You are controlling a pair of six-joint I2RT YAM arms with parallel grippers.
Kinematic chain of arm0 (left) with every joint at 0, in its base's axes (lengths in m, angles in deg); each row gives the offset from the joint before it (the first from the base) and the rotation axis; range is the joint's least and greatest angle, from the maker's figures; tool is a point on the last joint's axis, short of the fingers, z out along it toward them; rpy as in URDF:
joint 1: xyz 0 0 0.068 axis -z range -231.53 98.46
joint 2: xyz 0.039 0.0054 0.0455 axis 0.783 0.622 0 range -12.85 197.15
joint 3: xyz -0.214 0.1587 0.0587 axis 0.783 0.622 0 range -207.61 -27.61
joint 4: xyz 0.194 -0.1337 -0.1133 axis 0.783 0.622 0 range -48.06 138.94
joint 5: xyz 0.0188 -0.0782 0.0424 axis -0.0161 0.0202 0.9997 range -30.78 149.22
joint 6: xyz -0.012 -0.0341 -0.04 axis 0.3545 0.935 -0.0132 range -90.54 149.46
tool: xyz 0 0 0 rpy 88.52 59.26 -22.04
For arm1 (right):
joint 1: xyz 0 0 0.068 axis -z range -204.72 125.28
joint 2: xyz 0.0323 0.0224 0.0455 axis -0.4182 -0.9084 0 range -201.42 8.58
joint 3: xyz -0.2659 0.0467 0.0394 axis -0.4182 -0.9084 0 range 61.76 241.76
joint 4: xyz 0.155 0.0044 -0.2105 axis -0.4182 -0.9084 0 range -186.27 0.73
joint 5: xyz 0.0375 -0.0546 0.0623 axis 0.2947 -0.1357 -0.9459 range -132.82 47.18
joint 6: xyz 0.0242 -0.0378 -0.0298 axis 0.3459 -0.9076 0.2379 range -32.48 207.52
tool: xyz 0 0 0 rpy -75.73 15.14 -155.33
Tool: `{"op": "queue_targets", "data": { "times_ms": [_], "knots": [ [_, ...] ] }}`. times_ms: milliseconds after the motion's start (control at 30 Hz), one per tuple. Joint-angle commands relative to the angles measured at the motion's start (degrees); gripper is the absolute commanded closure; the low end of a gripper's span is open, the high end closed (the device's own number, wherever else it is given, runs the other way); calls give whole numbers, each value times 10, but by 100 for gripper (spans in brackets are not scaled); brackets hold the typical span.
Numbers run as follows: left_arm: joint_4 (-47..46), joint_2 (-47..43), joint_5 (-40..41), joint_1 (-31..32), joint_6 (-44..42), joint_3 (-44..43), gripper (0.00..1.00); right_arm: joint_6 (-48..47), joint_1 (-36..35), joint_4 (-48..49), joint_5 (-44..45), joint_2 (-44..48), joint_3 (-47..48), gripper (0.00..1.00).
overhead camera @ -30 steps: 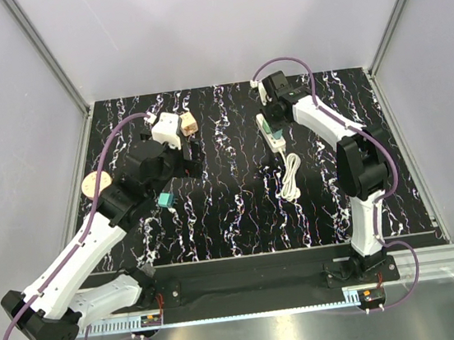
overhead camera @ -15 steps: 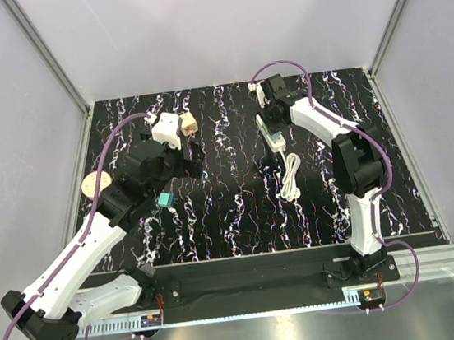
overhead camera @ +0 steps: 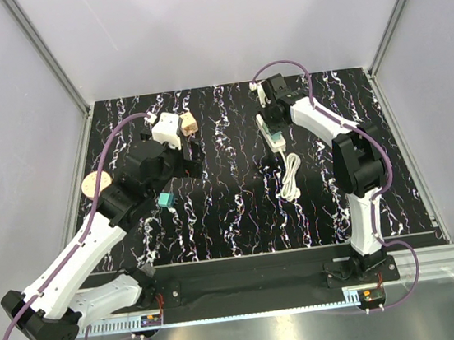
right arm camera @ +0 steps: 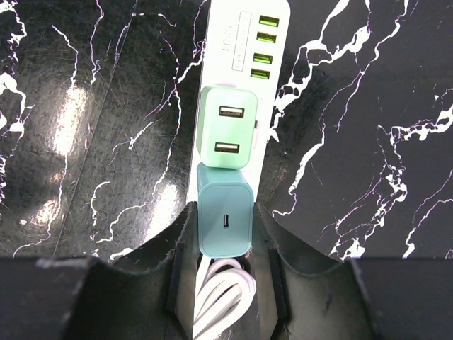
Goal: Insert the plug
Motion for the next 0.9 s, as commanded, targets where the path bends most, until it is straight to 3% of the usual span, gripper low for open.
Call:
{"op": "queue_targets", "data": {
  "times_ms": [0,867],
  "knots": [
    [-27,-9,12,-1,-10,-3,1,8,3,-23,-6,0,18,100],
    [-26,-13,20,-1,-14,-3,1,35,2,-44,-21,-43,34,100]
  ]
}}
